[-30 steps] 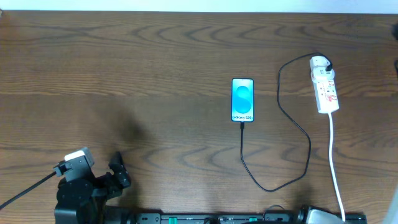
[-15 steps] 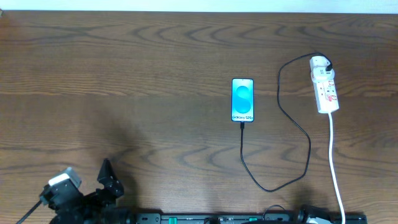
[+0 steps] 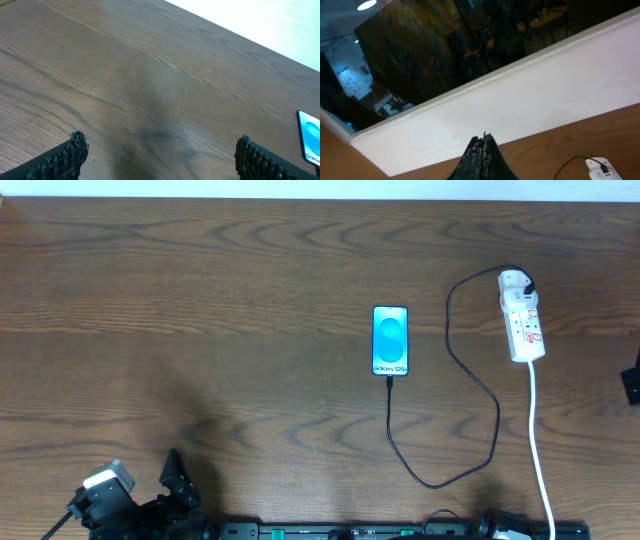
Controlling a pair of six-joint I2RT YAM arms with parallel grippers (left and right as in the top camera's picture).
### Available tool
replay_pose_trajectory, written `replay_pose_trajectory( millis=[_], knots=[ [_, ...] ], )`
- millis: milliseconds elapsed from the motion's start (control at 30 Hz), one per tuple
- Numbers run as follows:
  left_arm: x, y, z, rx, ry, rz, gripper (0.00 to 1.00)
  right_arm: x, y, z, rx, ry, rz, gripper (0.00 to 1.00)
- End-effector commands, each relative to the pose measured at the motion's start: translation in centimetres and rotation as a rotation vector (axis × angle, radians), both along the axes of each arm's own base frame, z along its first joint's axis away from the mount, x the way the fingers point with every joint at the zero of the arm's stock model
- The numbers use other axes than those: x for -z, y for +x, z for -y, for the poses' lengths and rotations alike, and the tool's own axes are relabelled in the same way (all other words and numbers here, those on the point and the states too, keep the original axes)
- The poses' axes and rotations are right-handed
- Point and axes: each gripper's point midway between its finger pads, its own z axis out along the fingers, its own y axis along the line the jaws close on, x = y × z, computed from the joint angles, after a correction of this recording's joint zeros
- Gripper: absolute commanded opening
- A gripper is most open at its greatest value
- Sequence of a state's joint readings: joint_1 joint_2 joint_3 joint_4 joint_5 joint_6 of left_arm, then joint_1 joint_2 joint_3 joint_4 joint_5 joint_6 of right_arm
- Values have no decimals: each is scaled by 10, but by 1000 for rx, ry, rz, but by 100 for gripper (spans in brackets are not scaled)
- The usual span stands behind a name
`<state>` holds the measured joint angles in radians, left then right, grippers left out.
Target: Plug charger to phone and switch on socket
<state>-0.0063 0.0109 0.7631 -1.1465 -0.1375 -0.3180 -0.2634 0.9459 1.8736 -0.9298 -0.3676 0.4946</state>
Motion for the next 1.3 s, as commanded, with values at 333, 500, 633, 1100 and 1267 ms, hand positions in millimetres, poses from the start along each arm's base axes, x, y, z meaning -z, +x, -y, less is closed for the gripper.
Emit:
replay_pose_trajectory(
  millis=[333,500,633,1100,1267],
  knots=[
    [-11,5,-3,-22,-3,61,96,-3,-11,-10,-39,-19,21,1],
    [-38,22,-1,-14,-8,194,96,-7,-24,-13,-38,-27,47,1],
    [-55,43,-2,-14,-8,311,96,-11,-37,-16,-38,-46,78,1],
    [29,128,19,120,29,409,96,-26,-83,-28,-34,-93,190,1],
    [66,134,19,141,81,345,96,-30,-92,-31,-34,-100,217,1]
  ],
)
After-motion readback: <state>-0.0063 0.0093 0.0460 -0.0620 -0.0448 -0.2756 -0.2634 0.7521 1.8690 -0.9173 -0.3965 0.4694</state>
